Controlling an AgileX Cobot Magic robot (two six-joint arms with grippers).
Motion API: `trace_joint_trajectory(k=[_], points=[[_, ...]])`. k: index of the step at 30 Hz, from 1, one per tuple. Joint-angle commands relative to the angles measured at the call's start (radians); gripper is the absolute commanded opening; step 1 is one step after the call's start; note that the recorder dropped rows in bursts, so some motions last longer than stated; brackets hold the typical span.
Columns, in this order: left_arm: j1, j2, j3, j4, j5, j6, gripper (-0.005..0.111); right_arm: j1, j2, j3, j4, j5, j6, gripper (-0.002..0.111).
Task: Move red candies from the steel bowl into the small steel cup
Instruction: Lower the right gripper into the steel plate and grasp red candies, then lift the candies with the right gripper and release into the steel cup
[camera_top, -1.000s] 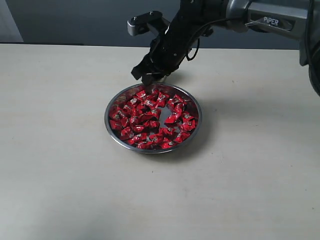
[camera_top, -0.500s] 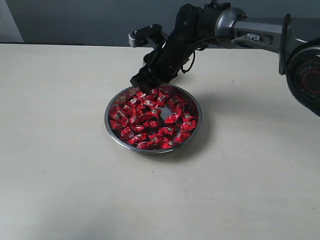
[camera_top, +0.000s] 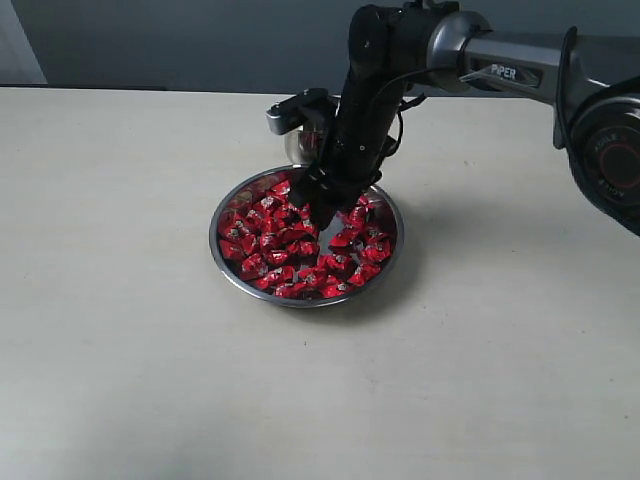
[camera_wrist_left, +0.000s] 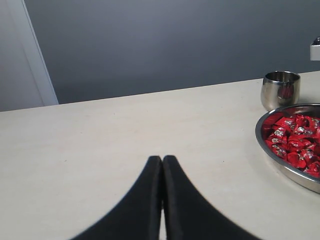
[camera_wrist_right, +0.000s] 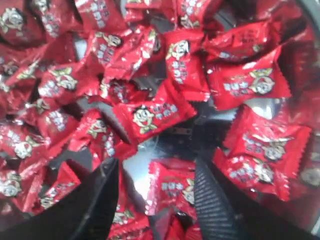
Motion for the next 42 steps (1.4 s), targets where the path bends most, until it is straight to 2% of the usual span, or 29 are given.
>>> trace_joint_trajectory(k=[1,33,36,42], points=[[-0.006,-0.005,0.002,-0.004,-0.006,-0.004,0.000,-0.003,-0.015,-0.012,-0.125,0.018,0.066,0.046],[-0.006,-0.005,0.002,-0.004,-0.006,-0.004,0.000,0.019,0.049,-0.012,-0.081,0.047,0.081,0.046],[-0.006,-0.005,0.002,-0.004,-0.006,-0.004,0.000,0.019,0.049,-0.012,-0.093,0.047,0.081,0.039],[-0.006,-0.005,0.002,-0.004,-0.006,-0.004,0.000,0.019,0.047,-0.012,-0.098,0.047,0.081,0.010]])
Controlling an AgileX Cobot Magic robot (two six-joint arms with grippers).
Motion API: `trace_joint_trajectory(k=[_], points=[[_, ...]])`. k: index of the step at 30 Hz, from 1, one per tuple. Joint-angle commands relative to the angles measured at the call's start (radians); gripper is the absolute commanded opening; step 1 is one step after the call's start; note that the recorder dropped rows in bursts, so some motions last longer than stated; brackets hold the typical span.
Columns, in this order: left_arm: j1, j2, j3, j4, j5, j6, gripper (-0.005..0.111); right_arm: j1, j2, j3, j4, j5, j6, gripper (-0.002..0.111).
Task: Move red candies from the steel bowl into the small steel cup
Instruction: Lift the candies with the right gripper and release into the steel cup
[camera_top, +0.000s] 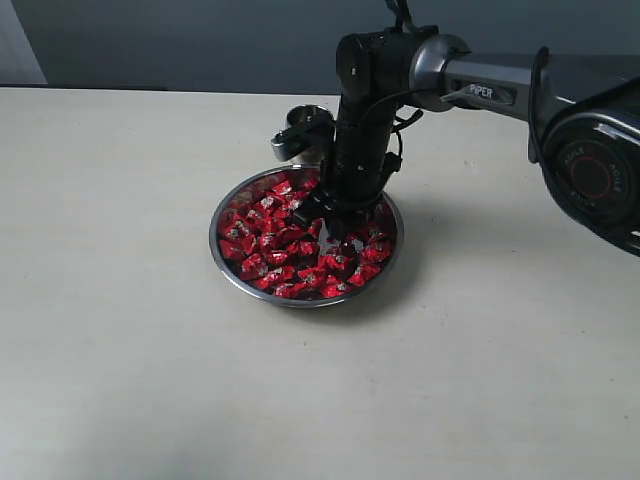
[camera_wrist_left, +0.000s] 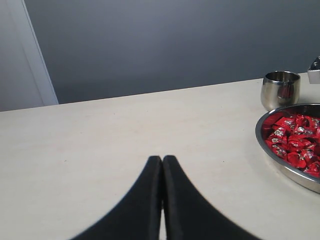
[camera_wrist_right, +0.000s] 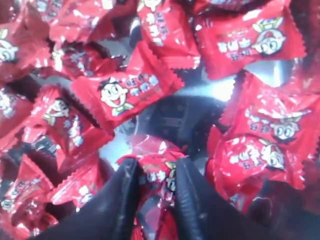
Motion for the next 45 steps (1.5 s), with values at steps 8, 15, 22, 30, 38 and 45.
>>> trace_joint_trajectory(k=[8,15,22,30,38,45], points=[[-0.006,-0.005,0.002,-0.004,-0.006,-0.004,0.000,-0.001,-0.071,-0.060,-0.003,-0.019,-0.001,-0.001],[-0.006,-0.005,0.002,-0.004,-0.006,-0.004,0.000,-0.001,-0.094,-0.197,-0.037,-0.190,0.001,-0.001],[-0.006,-0.005,0.002,-0.004,-0.006,-0.004,0.000,-0.014,-0.056,-0.225,-0.047,-0.455,0.029,-0.001],[-0.006,-0.005,0.002,-0.004,-0.006,-0.004,0.000,-0.046,0.028,-0.225,-0.053,-0.515,0.049,-0.001],[-0.006,-0.005,0.002,-0.004,-0.006,-0.004,0.000,-0.046,0.033,-0.225,-0.139,-0.490,0.140,0.030],[-0.006,-0.005,0.002,-0.004,-0.006,-0.004,0.000,-0.044,0.005,-0.225,-0.140,-0.420,0.150,0.031]])
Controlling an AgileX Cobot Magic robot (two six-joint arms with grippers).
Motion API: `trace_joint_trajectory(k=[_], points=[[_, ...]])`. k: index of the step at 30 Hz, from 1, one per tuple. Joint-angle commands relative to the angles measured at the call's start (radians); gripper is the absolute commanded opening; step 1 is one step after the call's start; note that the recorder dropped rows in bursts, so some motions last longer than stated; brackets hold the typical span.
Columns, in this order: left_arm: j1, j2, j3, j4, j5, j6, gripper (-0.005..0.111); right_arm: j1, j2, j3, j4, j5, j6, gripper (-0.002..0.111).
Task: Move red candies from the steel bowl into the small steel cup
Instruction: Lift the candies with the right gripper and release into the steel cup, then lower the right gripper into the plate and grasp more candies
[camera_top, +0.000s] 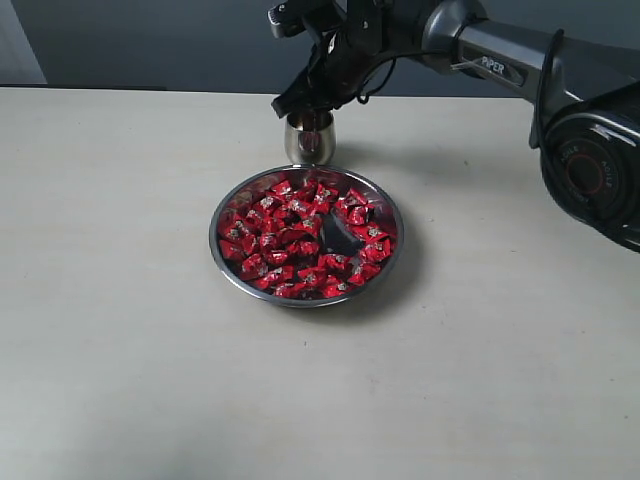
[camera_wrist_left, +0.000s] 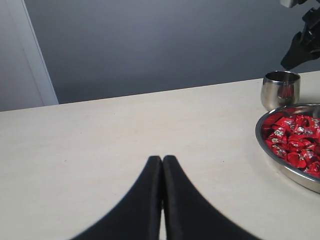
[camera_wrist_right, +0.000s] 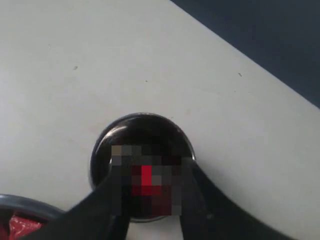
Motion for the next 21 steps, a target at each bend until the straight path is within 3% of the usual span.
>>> trace_joint_trajectory(k=[1,11,18,21], points=[[-0.006,-0.005,0.002,-0.004,-0.006,-0.004,0.000,-0.001,-0.043,-0.002,0.002,0.079,0.008,0.031],[-0.006,-0.005,0.002,-0.004,-0.006,-0.004,0.000,0.017,-0.068,-0.002,0.164,0.461,-0.131,0.031],[-0.006,-0.005,0.002,-0.004,-0.006,-0.004,0.000,0.019,0.012,-0.002,0.290,0.529,-0.207,0.031],[-0.006,-0.005,0.002,-0.004,-0.006,-0.004,0.000,0.019,0.041,-0.002,0.324,0.529,-0.223,0.039]])
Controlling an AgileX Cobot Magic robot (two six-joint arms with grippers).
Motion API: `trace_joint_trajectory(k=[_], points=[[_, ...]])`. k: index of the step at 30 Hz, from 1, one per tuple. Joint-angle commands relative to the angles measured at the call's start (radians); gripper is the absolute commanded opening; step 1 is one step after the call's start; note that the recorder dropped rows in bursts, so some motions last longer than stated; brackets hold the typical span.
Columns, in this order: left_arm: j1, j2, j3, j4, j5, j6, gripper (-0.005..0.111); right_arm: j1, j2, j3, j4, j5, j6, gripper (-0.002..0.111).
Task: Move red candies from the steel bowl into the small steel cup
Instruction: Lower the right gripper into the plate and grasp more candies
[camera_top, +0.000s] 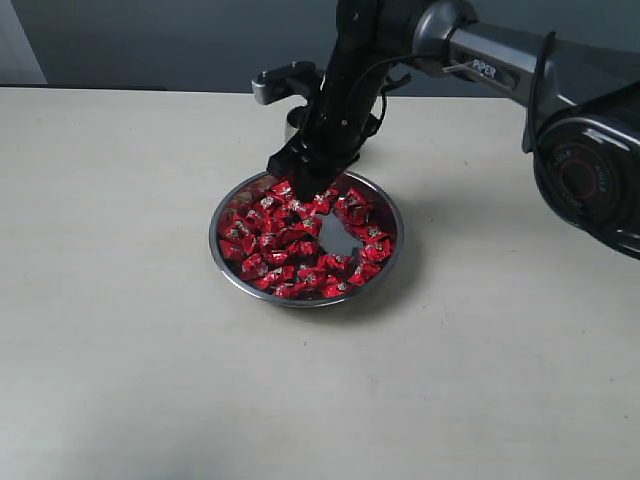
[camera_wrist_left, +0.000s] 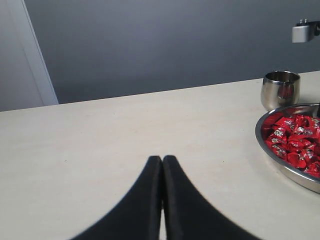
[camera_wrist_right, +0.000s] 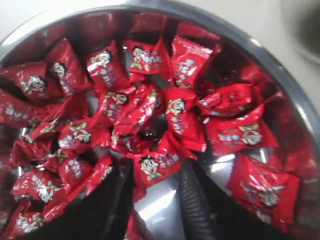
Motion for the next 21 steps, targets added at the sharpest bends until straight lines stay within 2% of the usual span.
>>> trace_joint_trajectory(k=[1,3,11,13,18,21], points=[[-0.006,-0.005,0.002,-0.004,-0.006,-0.004,0.000,-0.001,0.037,-0.002,0.053,0.008,-0.036,0.042],[-0.006,-0.005,0.002,-0.004,-0.006,-0.004,0.000,-0.001,0.050,-0.002,0.051,0.008,-0.036,0.048],[-0.006,-0.005,0.002,-0.004,-0.006,-0.004,0.000,-0.001,0.081,-0.002,0.049,0.008,-0.036,0.046],[-0.006,-0.005,0.002,-0.004,-0.006,-0.004,0.000,-0.001,0.081,-0.002,0.049,0.008,-0.036,0.038],[-0.006,-0.005,0.002,-0.004,-0.006,-0.004,0.000,-0.001,0.077,-0.002,0.049,0.008,-0.036,0.008],[-0.006,-0.005,0.002,-0.004,-0.006,-0.004,0.000,-0.001,0.057,-0.002,0.049,0.008,-0.036,0.000]])
